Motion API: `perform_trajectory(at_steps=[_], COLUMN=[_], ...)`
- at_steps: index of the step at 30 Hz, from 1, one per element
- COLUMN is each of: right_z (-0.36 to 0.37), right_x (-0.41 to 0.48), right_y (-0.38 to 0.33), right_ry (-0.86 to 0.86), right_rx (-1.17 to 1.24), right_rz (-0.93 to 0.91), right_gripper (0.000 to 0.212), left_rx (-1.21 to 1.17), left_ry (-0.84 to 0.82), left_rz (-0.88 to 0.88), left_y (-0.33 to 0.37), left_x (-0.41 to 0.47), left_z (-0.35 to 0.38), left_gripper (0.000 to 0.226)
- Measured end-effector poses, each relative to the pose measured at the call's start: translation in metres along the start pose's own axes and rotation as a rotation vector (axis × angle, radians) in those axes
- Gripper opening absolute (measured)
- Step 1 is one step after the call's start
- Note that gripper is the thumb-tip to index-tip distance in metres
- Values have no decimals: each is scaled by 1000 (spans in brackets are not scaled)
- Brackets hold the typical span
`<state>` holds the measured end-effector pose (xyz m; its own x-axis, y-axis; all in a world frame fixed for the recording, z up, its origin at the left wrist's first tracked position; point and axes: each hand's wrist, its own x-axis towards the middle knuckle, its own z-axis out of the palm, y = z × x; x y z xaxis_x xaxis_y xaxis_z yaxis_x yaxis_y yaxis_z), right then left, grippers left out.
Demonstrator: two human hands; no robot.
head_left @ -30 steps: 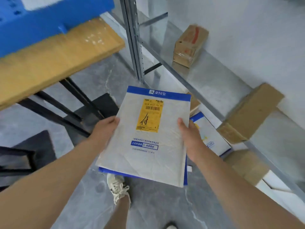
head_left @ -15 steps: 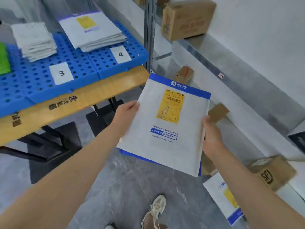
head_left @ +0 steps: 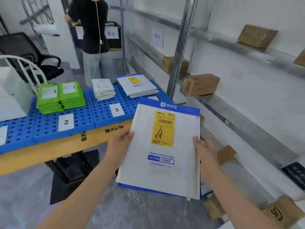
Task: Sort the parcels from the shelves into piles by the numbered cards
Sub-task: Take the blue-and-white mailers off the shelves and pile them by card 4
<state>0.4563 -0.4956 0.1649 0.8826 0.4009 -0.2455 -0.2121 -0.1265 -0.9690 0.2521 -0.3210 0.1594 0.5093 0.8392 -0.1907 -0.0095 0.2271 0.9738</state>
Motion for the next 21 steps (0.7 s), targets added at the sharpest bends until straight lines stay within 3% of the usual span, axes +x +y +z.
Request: perform_trajectory(at_steps=[5, 21], right_z=[18, 75], right_x=[-8, 126], right_y=[-24, -99], right_ry=[-33, -246], right_rx=[13, -35], right_rz=[-50, -122], right_gripper=[4, 19], left_rx=[-59, -182], left_ry=[56, 239], left_rz=[-13, 18], left_y=[14, 62], left_x=[-7, 97], left_z=[-13, 27], left_gripper=[18, 14])
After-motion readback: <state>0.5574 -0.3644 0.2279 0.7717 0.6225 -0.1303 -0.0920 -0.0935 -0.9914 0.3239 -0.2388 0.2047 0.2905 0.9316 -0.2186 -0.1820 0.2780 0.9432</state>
